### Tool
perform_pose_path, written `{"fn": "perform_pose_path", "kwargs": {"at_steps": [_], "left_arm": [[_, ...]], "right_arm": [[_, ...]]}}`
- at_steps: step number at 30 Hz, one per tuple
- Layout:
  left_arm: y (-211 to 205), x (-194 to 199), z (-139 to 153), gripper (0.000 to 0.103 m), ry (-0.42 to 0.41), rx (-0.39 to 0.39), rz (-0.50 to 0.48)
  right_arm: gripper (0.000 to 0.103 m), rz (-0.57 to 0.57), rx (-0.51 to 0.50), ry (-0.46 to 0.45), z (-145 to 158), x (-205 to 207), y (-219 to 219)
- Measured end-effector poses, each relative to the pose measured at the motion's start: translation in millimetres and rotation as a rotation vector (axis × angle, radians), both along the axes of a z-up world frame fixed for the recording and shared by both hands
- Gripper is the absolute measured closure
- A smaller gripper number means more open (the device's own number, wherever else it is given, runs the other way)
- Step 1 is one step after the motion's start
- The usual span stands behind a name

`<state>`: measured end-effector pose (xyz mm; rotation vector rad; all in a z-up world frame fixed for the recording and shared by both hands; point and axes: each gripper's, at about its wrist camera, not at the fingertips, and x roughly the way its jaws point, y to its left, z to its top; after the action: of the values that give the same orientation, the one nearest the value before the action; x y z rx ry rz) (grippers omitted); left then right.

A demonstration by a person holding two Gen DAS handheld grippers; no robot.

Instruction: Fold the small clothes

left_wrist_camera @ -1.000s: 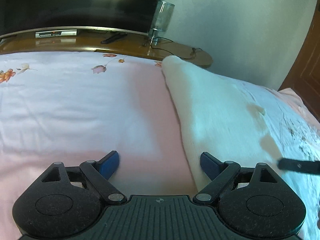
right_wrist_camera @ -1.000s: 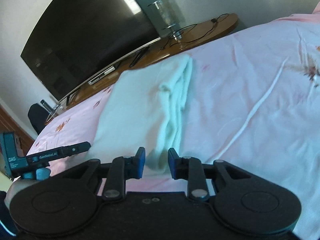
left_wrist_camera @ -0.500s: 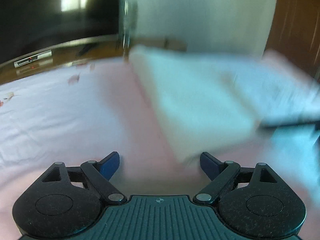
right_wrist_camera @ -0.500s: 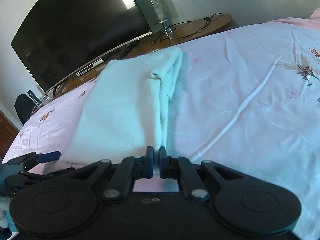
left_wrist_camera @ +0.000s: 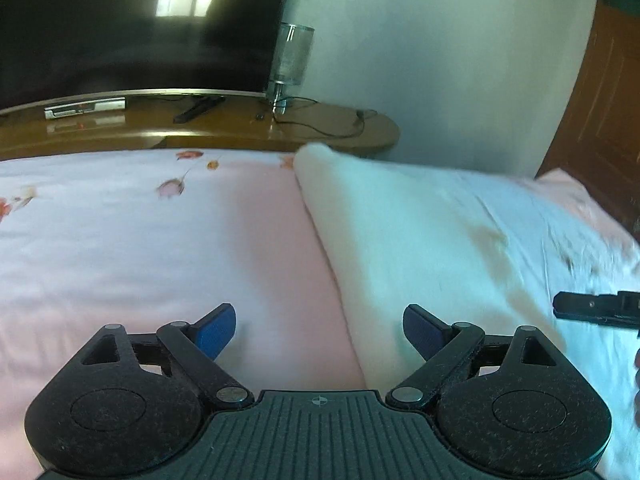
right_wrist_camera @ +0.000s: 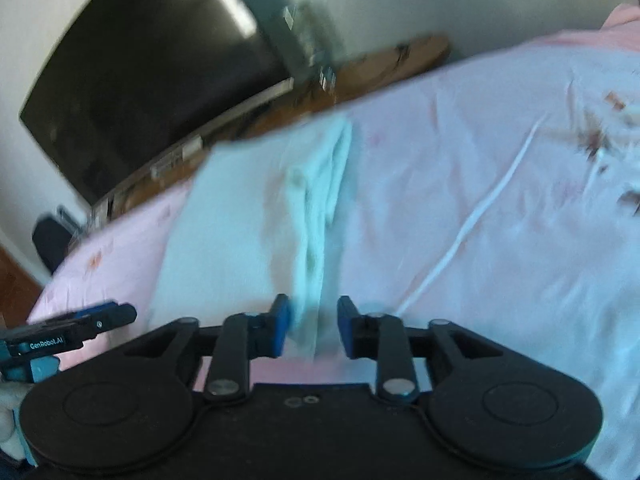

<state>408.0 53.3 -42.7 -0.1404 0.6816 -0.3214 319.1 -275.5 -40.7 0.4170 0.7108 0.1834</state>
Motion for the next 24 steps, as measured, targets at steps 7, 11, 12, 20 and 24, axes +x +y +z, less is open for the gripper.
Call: {"fn": "perform_pose_path", "kwargs": {"at_steps": [7,11,12,20,24], "left_arm": [[0,74,-21,0.013,0.218,-0.273,-0.073],[-7,92,-36,0.029,0.305,-0.357,-0.094],[-7,96,-39,0.029,0.319,-0.382,-0.1],[-14,111,-52,0.029,0.394,-0.483,-0.134],[-20,112,-43,0.029,0.377,-0.429,-0.122]], "right_arm": [[0.025,0.004,0.172,0.0,-11,67,-20],[0.031,0.056,0.307,0.117,-35,103,-26],[0.033,0.059,0.313,0.149,-41,109,-25],[0.034,0.12,0.45,0.236,-52,140,-29],[0.034,0.149,0.398,0.215,-49,149,-18]]}}
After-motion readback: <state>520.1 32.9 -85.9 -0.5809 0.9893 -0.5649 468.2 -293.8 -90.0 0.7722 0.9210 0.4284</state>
